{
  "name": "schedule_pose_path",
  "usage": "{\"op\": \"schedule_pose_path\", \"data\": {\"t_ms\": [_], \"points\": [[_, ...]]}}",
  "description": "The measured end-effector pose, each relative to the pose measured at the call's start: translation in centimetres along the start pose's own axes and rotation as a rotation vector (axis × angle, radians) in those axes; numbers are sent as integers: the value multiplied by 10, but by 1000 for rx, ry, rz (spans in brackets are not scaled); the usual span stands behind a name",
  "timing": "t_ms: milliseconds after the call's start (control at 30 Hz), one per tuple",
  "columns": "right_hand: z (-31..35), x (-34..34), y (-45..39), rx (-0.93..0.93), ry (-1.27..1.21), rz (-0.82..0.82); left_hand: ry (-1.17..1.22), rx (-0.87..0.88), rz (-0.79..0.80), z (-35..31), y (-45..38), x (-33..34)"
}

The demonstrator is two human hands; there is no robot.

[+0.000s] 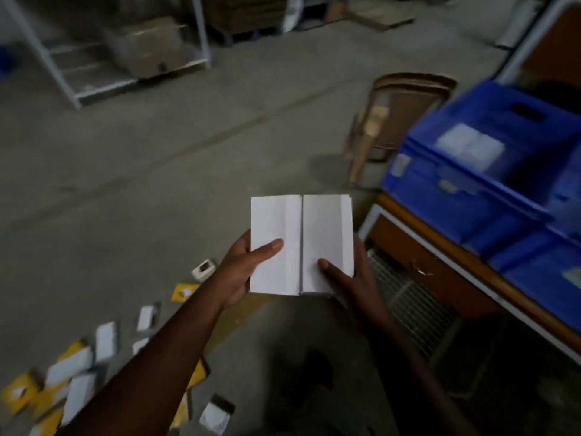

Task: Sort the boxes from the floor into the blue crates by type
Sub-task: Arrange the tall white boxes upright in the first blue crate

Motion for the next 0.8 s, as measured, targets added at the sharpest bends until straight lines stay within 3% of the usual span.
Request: {"op": "schedule_pose_path", "data": {"t_ms": [200, 400, 633, 800], "points": [[32, -183, 1, -84, -81, -407, -162, 85, 309, -13, -90, 209], [60, -327, -23, -104, -150, -573, -279, 169, 501, -30, -162, 380], [105, -381, -93, -109, -200, -552, -526, 176, 538, -75, -235, 448], [108, -397, -149, -14, -255, -532, -583, 84, 567, -63, -284, 458]]}}
Point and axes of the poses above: each hand's wrist, its own y-axis away from the middle knuckle, its own x-axis out of the palm, z = x × y, the point moved 7 cm from there along -y, towards the middle knuckle, and after that the axes turned 13 degrees about x, right-handed, at the moved point
